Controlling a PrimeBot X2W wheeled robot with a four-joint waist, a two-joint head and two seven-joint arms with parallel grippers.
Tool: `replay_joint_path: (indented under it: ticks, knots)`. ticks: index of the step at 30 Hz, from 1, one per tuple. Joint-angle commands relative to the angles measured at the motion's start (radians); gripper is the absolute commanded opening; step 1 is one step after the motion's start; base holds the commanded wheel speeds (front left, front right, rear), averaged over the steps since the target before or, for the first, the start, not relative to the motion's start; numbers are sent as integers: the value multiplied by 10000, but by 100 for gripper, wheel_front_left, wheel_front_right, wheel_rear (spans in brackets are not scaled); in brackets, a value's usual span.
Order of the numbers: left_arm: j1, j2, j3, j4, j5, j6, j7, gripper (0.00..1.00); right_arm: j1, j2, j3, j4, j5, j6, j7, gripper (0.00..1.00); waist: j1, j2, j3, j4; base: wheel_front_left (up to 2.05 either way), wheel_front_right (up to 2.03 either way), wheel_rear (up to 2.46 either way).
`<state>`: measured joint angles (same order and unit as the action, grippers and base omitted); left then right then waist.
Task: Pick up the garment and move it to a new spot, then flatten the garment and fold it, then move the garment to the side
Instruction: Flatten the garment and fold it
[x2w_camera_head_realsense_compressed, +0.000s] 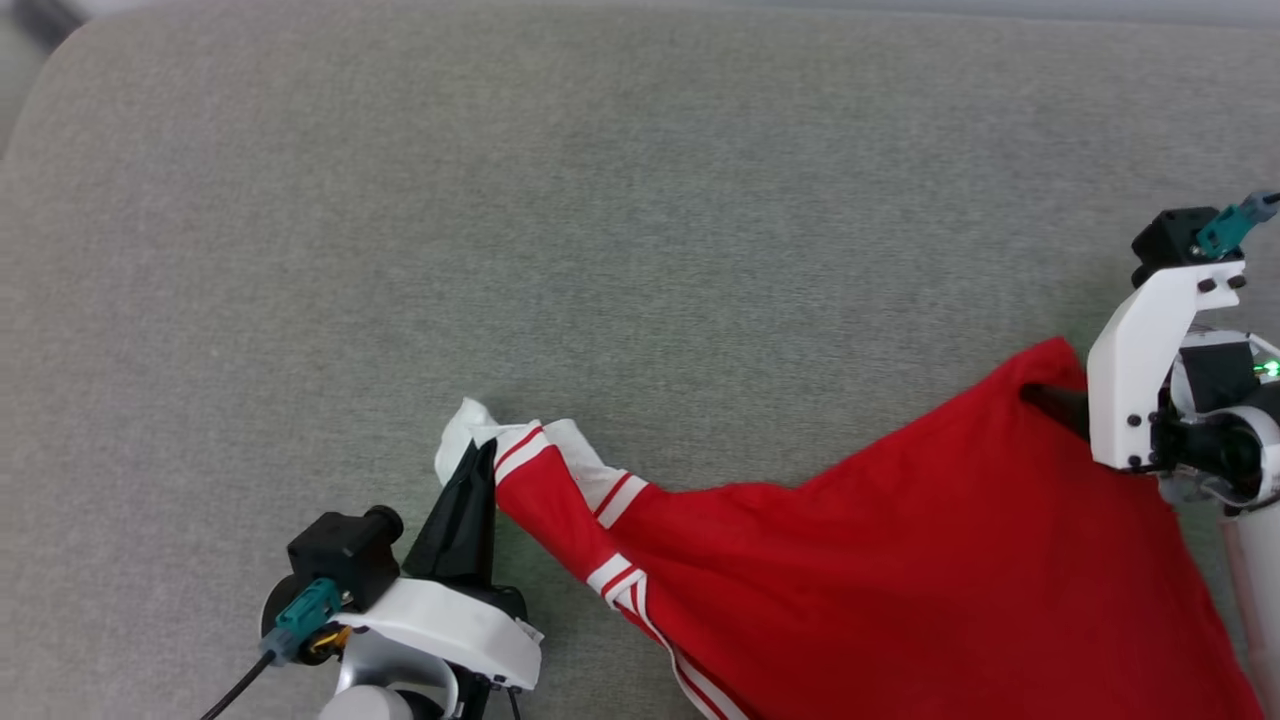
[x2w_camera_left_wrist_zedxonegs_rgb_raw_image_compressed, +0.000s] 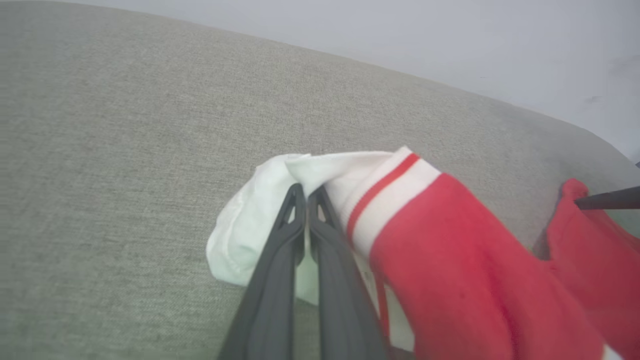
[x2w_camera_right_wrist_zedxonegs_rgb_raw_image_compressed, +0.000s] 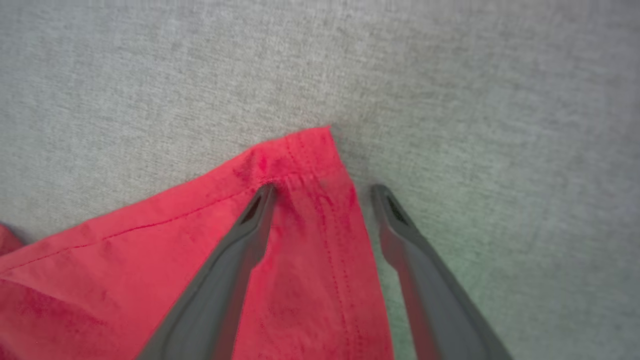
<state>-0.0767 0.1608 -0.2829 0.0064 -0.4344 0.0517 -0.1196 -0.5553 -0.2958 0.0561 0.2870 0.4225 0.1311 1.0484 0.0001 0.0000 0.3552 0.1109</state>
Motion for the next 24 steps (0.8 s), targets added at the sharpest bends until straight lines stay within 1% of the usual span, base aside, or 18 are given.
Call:
replay_joint_path:
  ticks: [1,4,5,6,7,9,10,13,16,21,24]
  knots:
    - [-184,-56,-45,98,-37,-69,-106,0,87,106,123,309,43,-7,180,100,-1,0,217,355,0,0,0]
    - [-183,-134,-78,266,-91,-102,-259,0,472,176,338,586,198,-4,538,100,-1,0,231,517,0,0,0]
    - [-181,-162,-87,306,-95,-99,-288,0,625,149,422,636,214,-3,631,69,-1,0,216,547,0,0,0]
    - [-172,-189,-96,350,-101,-95,-338,0,771,147,464,649,253,-3,679,29,-1,0,195,570,0,0,0]
    - [-168,-199,-106,386,-107,-94,-349,0,868,126,485,677,288,-3,751,0,-1,0,182,584,0,0,0]
    - [-166,-220,-106,456,-146,-84,-409,0,976,26,511,669,334,-3,829,0,-1,0,140,590,0,0,0]
    - [-206,-201,-97,526,-152,-84,-446,0,850,-150,470,479,335,-4,692,0,-1,0,5,538,0,0,0]
    - [-248,-149,-91,557,-153,-96,-436,0,713,-257,464,348,303,-4,586,0,-1,0,-127,477,0,0,0]
    - [-313,-27,-61,570,-182,-157,-447,0,513,-458,450,84,258,-6,215,0,-1,0,-409,410,0,0,0]
    - [-755,447,207,476,-64,-197,-322,0,285,-873,494,-368,199,-6,-425,0,-1,0,-1124,276,0,0,0]
    - [-1298,771,340,317,-42,-319,-139,0,104,-1053,625,-604,201,-6,-684,0,-1,0,-1643,141,0,0,0]
